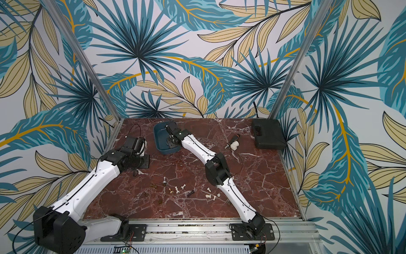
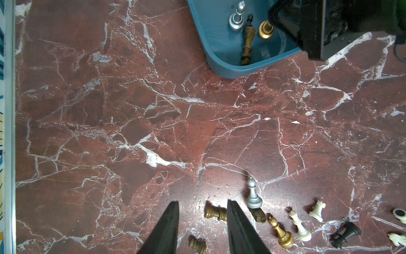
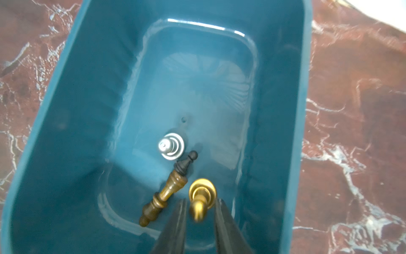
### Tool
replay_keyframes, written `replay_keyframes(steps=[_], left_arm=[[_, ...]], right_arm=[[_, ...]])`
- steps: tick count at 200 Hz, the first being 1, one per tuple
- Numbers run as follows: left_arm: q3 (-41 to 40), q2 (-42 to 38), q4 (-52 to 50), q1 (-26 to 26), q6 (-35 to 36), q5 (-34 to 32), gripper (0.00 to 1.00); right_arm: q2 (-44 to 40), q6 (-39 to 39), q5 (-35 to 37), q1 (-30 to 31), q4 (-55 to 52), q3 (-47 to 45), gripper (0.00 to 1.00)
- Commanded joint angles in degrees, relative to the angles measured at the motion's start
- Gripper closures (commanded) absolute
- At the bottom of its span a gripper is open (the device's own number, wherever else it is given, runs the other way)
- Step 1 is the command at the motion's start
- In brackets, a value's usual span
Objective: Put the chess pieces into the storage box
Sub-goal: Place the chess piece in the storage box, then pick up the chess piece at the center of the board.
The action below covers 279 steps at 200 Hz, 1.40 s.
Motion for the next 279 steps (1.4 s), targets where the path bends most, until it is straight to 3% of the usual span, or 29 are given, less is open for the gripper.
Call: replay_keyframes(steps=[1, 53, 107, 137, 206, 279], left_arm=[[-0.86, -0.14, 0.63, 0.33, -0.32, 0.8, 0.59], [1.44, 1.39, -3.92, -0.17, -0.89, 6.28, 0.58], [-0.54, 2.59, -3.43, -8.46, -6.06, 7.36, 0.58], [-1.71, 4.74, -2.05, -9.97, -8.0, 8.78, 0.58], [-2.73, 12.93, -1.37, -12.97, -8.34, 10.45, 0.58], [-1.85, 19.27, 4.72, -13.26, -8.71, 5.28, 0.57]], right_arm=[[-1.64, -0.38, 0.52, 0.04, 1.09, -0.05, 0.7], [-14.55, 2.97, -1.63, 0.17, 1.86, -9.25, 0.7], [-39.44, 10.3, -1.56, 0.27, 16.9, -41.67, 0.7], [-47.64, 11.68, 0.08, 0.27, 20.41, -52.49, 0.69], [-52.31, 11.48, 2.12, 0.27, 20.02, -60.16, 0.69], [-52.9, 11.75, 1.52, 0.27, 19.61, -61.22, 0.69]])
